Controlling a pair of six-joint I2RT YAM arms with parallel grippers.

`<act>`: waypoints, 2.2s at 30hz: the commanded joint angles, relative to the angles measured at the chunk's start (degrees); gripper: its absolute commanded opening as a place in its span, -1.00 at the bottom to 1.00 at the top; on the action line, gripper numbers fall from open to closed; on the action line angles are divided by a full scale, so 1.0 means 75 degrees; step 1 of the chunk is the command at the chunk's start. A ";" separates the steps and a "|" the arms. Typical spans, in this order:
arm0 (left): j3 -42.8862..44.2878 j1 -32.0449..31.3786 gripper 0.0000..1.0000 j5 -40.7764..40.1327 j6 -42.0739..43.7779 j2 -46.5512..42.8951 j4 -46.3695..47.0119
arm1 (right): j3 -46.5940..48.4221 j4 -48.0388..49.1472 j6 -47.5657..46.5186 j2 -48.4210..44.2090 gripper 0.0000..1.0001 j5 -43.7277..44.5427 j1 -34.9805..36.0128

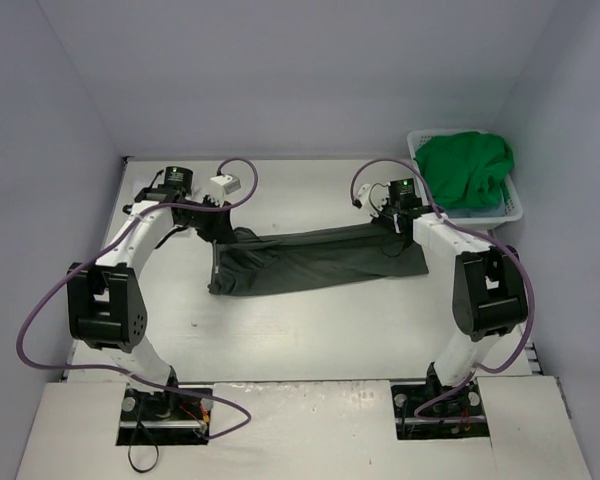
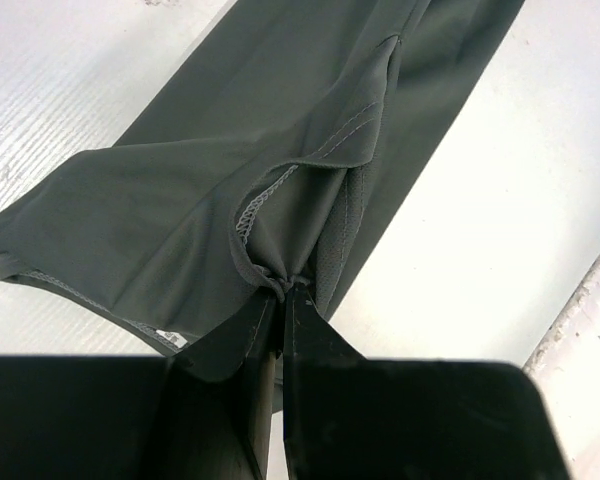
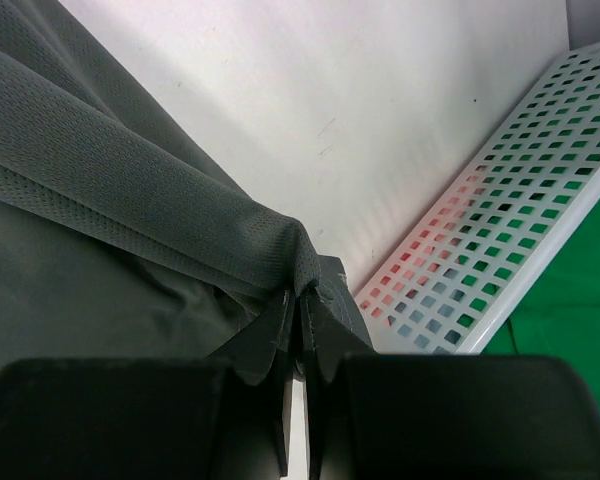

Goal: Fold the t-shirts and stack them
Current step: Fold the other side of the tshirt into a rectangle, then rotate the tshirt 75 degrees

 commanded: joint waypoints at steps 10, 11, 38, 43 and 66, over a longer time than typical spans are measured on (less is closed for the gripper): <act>-0.0037 -0.0301 -1.00 0.0462 0.0910 -0.0297 -0.1341 | 0.0059 -0.1270 -0.0299 -0.0611 -0.81 0.0171 0.0013; -0.0107 -0.0337 -1.00 0.0439 0.0934 -0.0286 -0.1353 | 0.0047 -0.1445 -0.0334 -0.0611 -0.81 0.0160 0.0001; -0.0728 -0.1391 -0.92 -0.0756 0.1449 0.0827 -0.1728 | -0.0444 -0.2888 -0.0897 -0.0715 -0.72 0.0172 -0.0374; -0.0892 -0.1777 -0.84 -0.1189 0.1321 0.1120 -0.1530 | -0.0481 -0.2911 -0.0909 -0.0973 -0.75 -0.0189 -0.0631; -0.0693 -0.1966 -0.85 -0.2550 0.0617 0.1613 -0.0615 | 0.2356 -0.2794 0.0802 0.0852 -1.00 -0.3402 -0.1030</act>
